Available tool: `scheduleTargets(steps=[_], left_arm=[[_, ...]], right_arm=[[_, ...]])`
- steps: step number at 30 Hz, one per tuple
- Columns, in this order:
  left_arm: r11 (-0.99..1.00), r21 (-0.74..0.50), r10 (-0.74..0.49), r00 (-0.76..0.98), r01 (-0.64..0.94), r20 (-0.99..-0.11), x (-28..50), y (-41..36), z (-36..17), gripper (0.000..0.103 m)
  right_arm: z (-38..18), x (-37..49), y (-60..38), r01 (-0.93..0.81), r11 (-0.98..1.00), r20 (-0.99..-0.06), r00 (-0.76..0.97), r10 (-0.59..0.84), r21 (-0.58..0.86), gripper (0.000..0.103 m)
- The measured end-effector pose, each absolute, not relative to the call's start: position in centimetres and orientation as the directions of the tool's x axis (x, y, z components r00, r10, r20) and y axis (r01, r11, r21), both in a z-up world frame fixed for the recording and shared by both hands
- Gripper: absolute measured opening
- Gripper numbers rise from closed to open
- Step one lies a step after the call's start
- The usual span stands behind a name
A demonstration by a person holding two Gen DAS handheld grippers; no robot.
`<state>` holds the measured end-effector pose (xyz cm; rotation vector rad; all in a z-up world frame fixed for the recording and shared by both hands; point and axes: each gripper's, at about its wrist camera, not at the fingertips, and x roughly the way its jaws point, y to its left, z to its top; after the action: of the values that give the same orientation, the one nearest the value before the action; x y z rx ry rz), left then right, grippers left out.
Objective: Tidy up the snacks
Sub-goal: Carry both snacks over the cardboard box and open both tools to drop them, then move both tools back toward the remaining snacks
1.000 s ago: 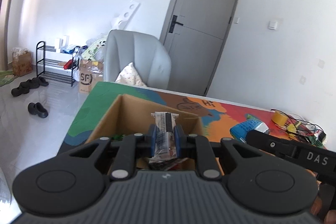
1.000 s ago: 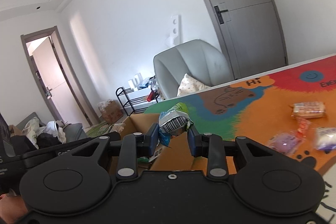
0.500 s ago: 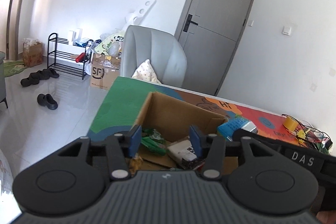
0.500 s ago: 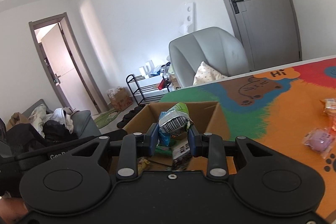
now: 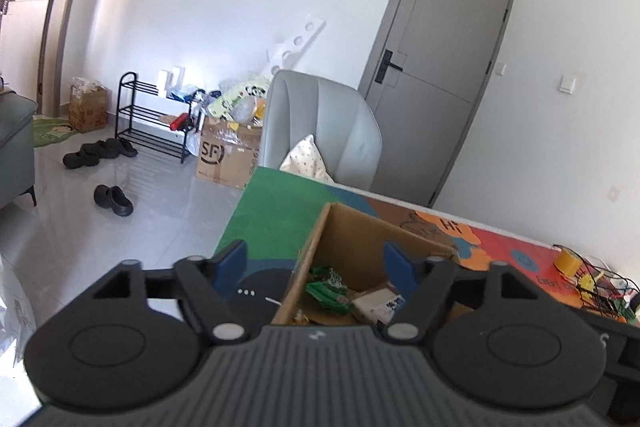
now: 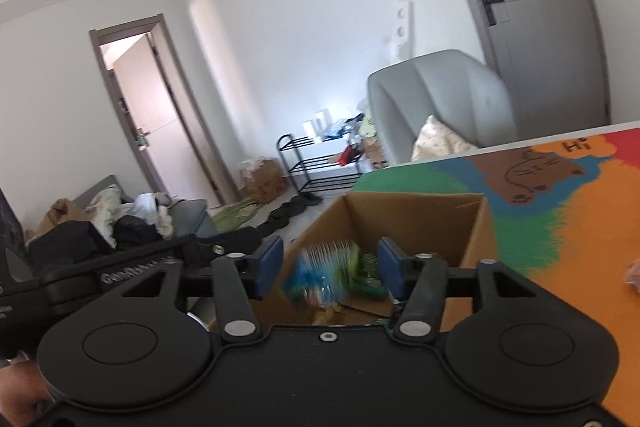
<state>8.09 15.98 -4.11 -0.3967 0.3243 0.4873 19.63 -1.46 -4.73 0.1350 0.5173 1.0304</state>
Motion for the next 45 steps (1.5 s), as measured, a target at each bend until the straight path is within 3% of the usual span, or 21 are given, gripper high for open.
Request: scheduleTargets(steps=[2, 17, 20, 28, 45], left_arm=[[0.812, -0.283, 0.39, 0.836, -0.51, -0.386, 8.2, 15.6, -3.9, 0.085], [0.886, -0.232, 0.287, 0.868, -0.401, -0.405, 11.6, 9.8, -4.0, 0.091], [0.904, -0.211, 0.265, 0.875, -0.372, -0.406, 12.6, 8.3, -3.9, 0.092], [0.925, -0.175, 0.242, 0.878, -0.338, -0.413, 14.8, 4.7, -4.6, 0.098], [0.959, -0.171, 0.124, 0.874, -0.228, -0.47, 19.1, -0.4, -6.8, 0.099]], right_arm=[[-4.7, 19.9, -2.1, -0.771, 0.531, -0.35, 0.417, 0.839, 0.353, 0.055], [-6.0, 21.9, -9.5, -0.639, 0.661, -0.353, 0.558, 0.751, 0.395, 0.07], [-6.4, 22.3, -11.4, -0.605, 0.685, -0.35, 0.59, 0.728, 0.406, 0.076], [-7.1, 23.3, -15.9, -0.525, 0.743, -0.35, 0.662, 0.663, 0.415, 0.103], [-10.3, 25.3, -23.5, -0.343, 0.837, -0.425, 0.741, 0.52, 0.426, 0.103]])
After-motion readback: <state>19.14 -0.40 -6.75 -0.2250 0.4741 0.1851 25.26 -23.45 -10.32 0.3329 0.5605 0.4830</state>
